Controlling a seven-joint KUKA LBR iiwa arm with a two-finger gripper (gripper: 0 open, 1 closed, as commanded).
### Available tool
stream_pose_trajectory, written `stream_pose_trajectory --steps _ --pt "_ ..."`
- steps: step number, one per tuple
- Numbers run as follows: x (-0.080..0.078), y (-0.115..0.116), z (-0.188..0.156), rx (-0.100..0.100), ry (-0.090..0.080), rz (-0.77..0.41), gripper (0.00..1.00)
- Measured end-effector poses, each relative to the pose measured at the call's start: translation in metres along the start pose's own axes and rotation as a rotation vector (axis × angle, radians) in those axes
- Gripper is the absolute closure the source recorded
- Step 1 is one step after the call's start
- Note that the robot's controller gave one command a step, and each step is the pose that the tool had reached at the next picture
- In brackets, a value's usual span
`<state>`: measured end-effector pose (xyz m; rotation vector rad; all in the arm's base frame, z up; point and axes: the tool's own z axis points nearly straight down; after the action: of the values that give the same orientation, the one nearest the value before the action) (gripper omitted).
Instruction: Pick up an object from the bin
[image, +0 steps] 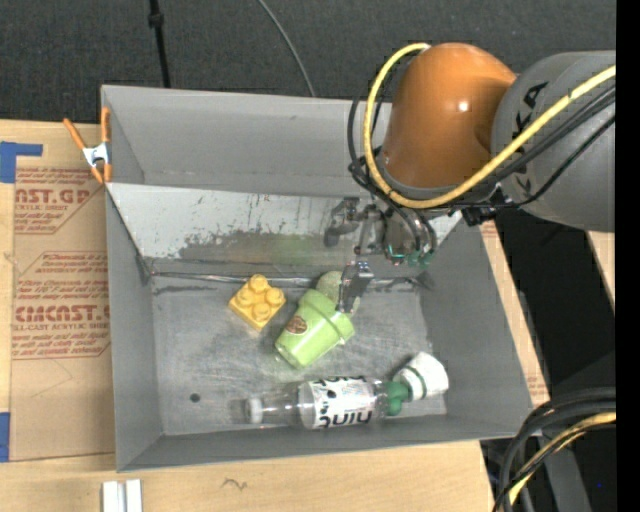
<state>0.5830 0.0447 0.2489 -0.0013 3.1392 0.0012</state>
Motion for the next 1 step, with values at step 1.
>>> stream_pose_trajectory --steps 1 --pt "0.0040 -0.0089 0.0430 0.000 -0.006 -0.066 0.00"
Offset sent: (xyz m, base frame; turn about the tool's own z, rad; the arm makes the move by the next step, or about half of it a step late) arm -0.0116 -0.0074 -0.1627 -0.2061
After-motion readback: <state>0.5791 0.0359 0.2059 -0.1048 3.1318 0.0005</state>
